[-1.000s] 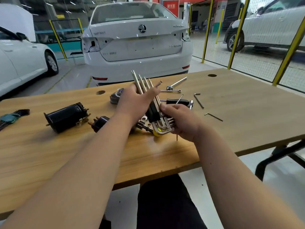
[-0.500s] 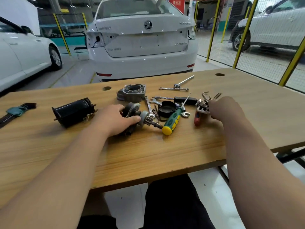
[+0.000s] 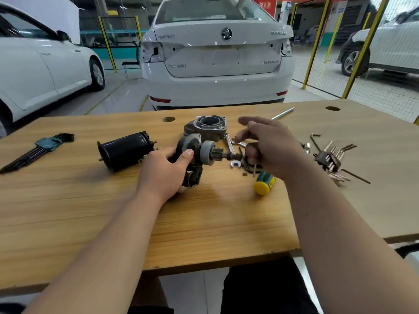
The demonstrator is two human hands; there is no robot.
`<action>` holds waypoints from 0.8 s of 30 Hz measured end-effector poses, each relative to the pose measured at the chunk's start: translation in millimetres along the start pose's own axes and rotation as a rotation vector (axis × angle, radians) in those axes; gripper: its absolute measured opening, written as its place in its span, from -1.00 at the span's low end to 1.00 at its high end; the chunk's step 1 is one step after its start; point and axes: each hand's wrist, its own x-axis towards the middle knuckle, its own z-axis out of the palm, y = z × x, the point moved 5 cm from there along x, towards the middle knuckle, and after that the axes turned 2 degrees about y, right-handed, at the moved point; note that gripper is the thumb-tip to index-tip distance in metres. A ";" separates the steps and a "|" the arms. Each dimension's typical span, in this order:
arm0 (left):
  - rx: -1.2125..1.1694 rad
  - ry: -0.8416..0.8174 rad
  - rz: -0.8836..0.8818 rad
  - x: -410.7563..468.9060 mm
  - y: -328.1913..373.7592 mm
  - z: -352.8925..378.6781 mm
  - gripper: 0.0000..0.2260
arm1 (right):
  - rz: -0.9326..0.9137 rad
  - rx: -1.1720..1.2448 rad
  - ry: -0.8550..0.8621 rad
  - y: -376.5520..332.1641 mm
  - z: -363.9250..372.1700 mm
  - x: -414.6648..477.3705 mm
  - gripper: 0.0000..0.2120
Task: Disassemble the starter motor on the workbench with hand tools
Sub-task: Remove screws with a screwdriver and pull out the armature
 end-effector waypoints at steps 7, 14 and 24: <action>-0.529 0.080 -0.120 -0.6 -24.4 -15.8 -0.81 | 0.108 -0.069 0.013 40.6 50.7 8.1 -0.77; -0.618 0.087 -0.148 -5.1 -21.0 -16.4 -0.80 | -0.120 -0.505 -0.183 49.9 64.9 -9.3 -0.62; -1.048 -0.044 -0.246 -2.8 -15.8 -15.0 -0.64 | -0.206 -0.637 -0.211 45.5 67.3 -18.1 -0.88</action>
